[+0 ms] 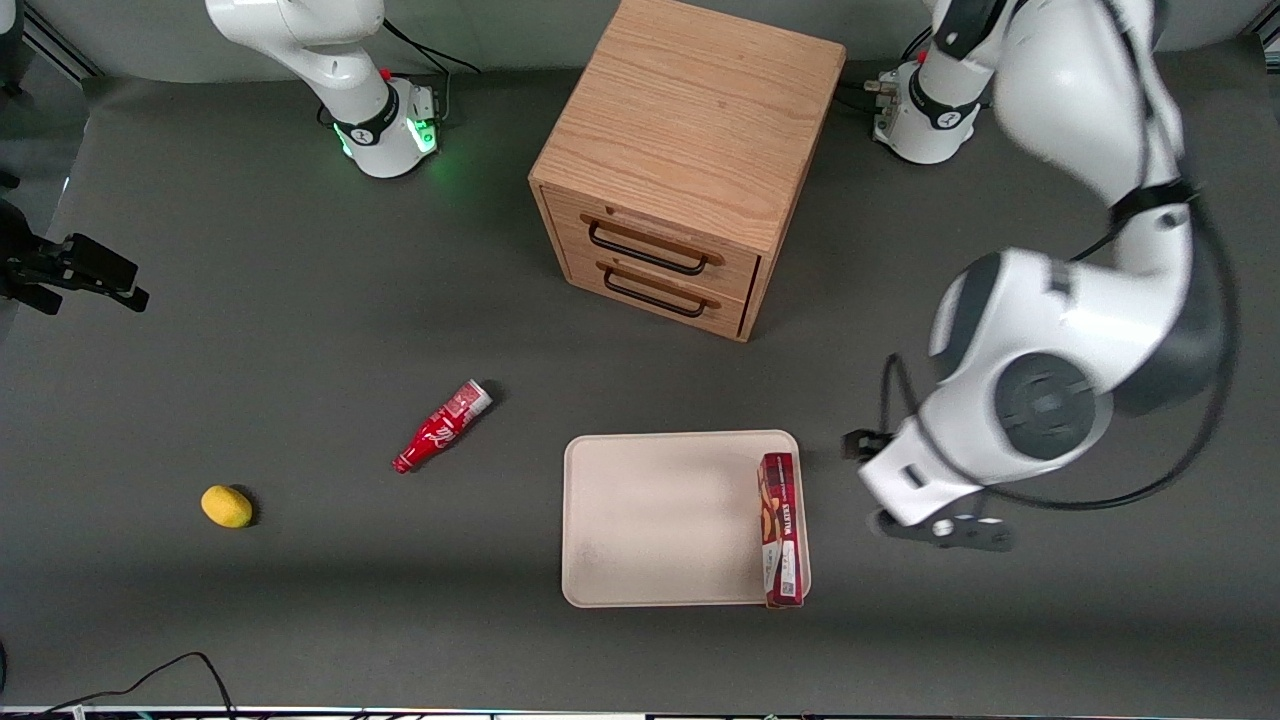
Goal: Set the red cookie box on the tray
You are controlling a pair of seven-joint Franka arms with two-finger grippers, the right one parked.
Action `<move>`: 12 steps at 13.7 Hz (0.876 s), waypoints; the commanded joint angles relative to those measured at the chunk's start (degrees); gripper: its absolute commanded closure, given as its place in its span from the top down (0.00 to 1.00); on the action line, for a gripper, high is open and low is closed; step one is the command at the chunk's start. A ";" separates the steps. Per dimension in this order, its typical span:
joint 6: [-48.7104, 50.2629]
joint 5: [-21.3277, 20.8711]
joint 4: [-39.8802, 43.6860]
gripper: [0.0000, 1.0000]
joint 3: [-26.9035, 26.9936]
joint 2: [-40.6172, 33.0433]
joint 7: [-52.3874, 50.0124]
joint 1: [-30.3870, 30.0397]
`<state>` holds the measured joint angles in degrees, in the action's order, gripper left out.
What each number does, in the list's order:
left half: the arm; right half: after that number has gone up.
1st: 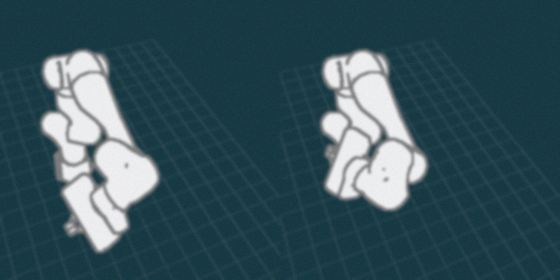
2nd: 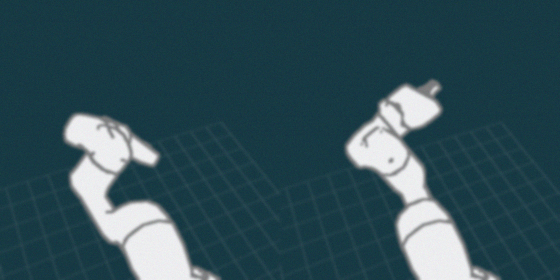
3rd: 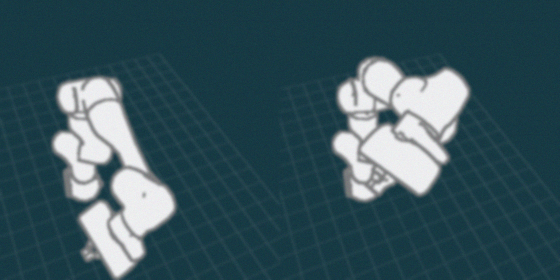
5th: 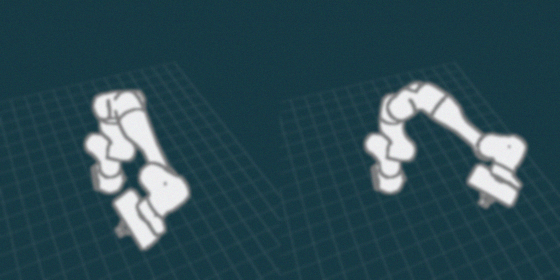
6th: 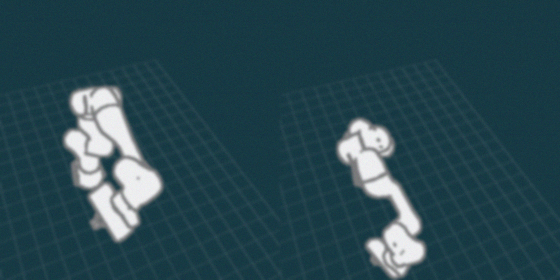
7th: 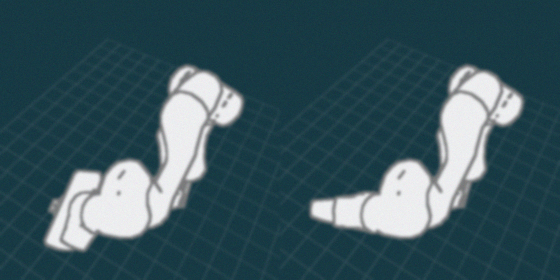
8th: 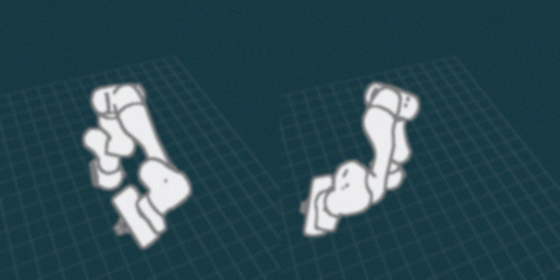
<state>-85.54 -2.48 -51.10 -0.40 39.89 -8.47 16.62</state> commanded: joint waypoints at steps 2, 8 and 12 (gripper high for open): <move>-2.79 -0.24 -28.39 1.00 -0.56 -23.32 4.95 -7.28; 1.07 -0.07 -41.63 1.00 0.31 -38.48 12.25 -16.78; 1.70 0.37 -40.49 1.00 0.66 -38.84 15.41 -21.36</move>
<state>-83.36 -2.46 -90.74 0.28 1.74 4.89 -2.76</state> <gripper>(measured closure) 0.000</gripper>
